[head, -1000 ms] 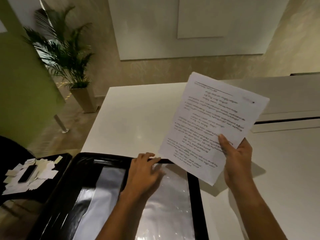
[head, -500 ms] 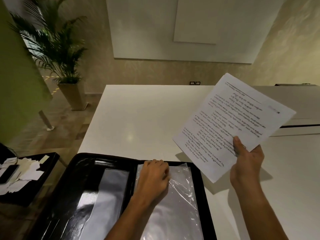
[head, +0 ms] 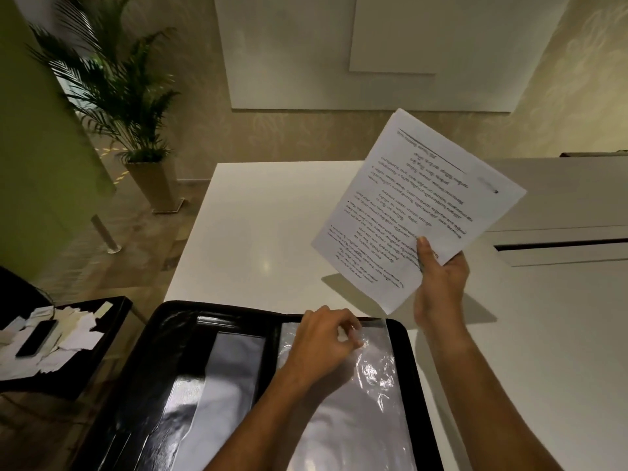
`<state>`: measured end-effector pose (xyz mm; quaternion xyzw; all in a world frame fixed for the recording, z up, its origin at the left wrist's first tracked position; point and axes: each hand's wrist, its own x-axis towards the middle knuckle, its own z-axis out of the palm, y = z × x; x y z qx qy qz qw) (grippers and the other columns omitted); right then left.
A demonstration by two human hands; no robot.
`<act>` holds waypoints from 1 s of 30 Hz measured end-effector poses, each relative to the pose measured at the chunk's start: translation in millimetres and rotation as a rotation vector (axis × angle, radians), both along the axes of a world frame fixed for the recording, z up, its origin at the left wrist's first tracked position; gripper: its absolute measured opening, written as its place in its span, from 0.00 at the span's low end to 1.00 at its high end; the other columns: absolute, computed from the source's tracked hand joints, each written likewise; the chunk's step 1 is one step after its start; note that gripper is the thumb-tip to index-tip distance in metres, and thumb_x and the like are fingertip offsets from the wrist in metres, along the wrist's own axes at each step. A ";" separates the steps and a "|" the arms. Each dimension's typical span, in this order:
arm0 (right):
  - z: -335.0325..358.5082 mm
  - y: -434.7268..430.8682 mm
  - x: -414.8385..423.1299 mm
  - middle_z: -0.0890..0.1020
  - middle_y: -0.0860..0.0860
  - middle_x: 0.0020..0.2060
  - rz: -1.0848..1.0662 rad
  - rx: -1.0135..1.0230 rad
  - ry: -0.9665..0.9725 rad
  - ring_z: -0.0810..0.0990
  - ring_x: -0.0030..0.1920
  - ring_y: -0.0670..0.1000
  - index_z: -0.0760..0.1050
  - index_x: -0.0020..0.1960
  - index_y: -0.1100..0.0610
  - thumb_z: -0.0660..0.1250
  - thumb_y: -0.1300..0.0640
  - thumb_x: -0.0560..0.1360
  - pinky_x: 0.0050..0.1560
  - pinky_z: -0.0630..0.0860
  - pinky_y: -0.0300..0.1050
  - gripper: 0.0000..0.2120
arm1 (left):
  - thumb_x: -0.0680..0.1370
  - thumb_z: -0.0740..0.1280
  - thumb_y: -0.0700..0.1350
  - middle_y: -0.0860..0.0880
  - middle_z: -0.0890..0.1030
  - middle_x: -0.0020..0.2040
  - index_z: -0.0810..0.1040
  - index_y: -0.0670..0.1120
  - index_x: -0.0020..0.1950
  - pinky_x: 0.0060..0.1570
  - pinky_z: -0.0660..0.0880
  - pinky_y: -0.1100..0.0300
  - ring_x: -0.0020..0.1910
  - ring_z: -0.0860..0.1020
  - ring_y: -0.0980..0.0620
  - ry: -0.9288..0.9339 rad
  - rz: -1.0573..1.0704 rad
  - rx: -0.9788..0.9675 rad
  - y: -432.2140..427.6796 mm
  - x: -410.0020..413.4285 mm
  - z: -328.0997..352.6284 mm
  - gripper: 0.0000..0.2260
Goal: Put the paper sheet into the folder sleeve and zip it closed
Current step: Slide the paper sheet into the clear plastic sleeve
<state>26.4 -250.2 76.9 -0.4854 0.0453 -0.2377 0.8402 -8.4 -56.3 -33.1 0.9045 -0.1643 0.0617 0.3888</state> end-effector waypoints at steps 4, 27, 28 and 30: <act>-9.5 13.1 10.6 0.89 0.51 0.64 0.071 0.017 -0.015 0.89 0.65 0.53 0.84 0.66 0.44 0.75 0.60 0.83 0.59 0.87 0.46 0.16 | 0.79 0.76 0.54 0.66 0.83 0.46 0.84 0.58 0.51 0.48 0.73 0.69 0.49 0.80 0.61 0.002 -0.055 -0.060 -6.8 -3.2 1.8 0.04; -26.9 8.6 3.9 0.89 0.53 0.65 0.112 -0.013 0.009 0.89 0.65 0.55 0.84 0.69 0.48 0.74 0.60 0.83 0.59 0.87 0.47 0.16 | 0.82 0.69 0.51 0.59 0.84 0.45 0.80 0.55 0.46 0.46 0.66 0.62 0.45 0.75 0.59 -0.283 0.031 0.128 -23.5 -23.2 11.2 0.05; -26.3 9.3 3.5 0.89 0.53 0.65 0.110 -0.008 -0.001 0.89 0.65 0.55 0.84 0.69 0.47 0.74 0.60 0.83 0.60 0.87 0.49 0.16 | 0.81 0.69 0.51 0.59 0.83 0.45 0.79 0.55 0.46 0.46 0.67 0.61 0.44 0.74 0.59 -0.280 0.037 0.130 -25.1 -23.7 9.8 0.05; -26.2 9.7 2.7 0.88 0.54 0.66 0.096 0.003 -0.006 0.88 0.66 0.56 0.83 0.71 0.50 0.74 0.60 0.84 0.62 0.87 0.50 0.16 | 0.81 0.69 0.50 0.59 0.82 0.44 0.78 0.55 0.46 0.47 0.70 0.59 0.44 0.73 0.59 -0.272 0.045 0.141 -27.6 -24.5 6.4 0.04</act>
